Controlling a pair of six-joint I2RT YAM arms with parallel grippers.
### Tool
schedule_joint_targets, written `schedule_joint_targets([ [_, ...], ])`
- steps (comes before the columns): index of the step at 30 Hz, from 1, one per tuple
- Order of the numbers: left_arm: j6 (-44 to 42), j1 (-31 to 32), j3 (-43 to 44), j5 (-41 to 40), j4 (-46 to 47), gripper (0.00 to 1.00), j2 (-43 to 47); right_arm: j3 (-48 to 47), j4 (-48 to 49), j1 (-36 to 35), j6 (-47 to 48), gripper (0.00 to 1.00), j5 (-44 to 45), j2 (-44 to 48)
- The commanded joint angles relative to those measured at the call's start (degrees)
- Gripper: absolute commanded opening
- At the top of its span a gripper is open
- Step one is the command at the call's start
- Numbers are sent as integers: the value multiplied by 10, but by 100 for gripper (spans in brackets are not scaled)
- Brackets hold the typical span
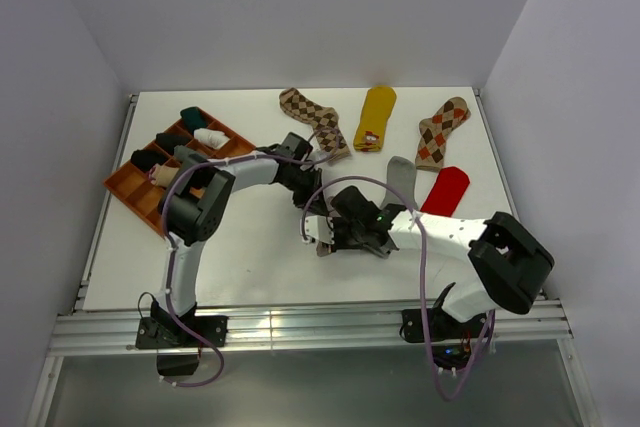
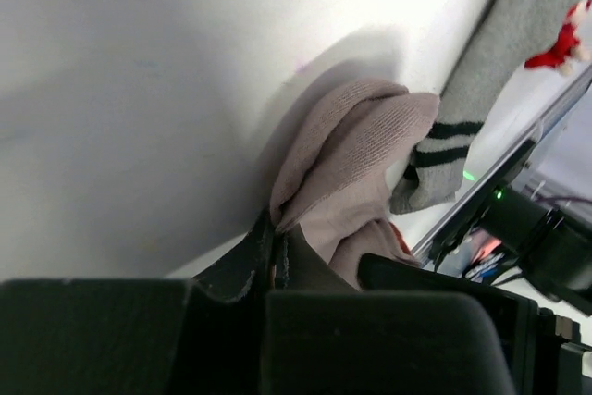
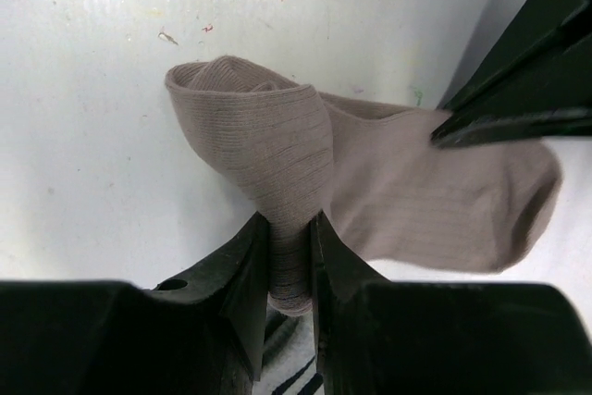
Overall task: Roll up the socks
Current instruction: Roll the sock at the center of the board.
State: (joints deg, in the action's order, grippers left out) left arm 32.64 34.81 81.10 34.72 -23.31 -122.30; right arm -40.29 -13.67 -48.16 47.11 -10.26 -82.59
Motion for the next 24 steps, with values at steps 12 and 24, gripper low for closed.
schedule_joint_targets([
  [12,49,-90,-73,-107,52,0,56,-164,-217,57,18,17,-170,-100],
  [24,129,-89,-198,-120,179,4,141,-360,-471,134,91,17,-320,-319],
])
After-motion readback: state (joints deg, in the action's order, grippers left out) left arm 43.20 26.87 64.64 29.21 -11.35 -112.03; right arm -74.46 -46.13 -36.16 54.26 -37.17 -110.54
